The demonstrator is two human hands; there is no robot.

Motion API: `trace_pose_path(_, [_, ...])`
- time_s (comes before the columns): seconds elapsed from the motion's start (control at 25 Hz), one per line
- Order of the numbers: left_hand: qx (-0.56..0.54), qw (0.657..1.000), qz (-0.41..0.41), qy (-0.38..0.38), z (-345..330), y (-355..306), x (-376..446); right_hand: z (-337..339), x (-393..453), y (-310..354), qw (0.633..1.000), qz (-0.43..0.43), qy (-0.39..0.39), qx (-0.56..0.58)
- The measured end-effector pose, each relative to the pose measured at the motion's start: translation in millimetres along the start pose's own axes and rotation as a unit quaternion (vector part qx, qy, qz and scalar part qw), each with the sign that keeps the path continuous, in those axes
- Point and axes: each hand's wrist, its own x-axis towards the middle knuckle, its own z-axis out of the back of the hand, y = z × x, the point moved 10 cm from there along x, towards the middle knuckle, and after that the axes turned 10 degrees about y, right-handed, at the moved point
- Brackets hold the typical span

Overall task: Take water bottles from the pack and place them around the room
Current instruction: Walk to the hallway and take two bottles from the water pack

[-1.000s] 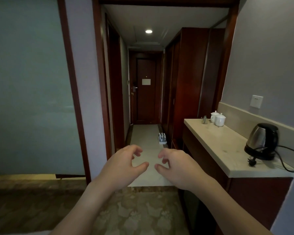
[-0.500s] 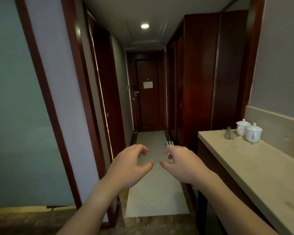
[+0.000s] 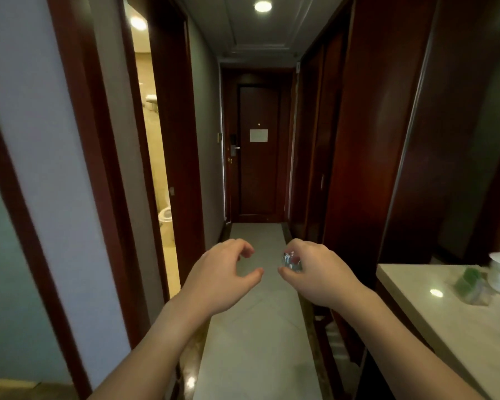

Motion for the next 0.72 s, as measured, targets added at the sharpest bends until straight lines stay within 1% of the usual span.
trace_pose_path(0.16, [-0.014, 1.0, -0.009, -0.019, 2.3, 63.3, 139.2, 11.6, 144.2, -24.5, 1.0, 0.001, -0.005, -0.002])
trace_pose_path(0.32, [-0.03, 0.999, -0.018, -0.027, 4.2, 106.5, 272.0, 27.5, 270.8, -57.4, 1.0, -0.008, -0.024, 0.004])
trace_pose_path(0.56, [-0.016, 0.999, -0.03, 0.004, -46.1, 152.3, 458.6, 27.0, 442.1, -149.6, 0.999, -0.033, -0.028, 0.015])
trace_pose_path(0.72, [-0.011, 0.999, -0.041, -0.005, -82.1, 180.8, 579.7, 16.8, 563.2, -219.2, 0.999, -0.024, -0.035, 0.03])
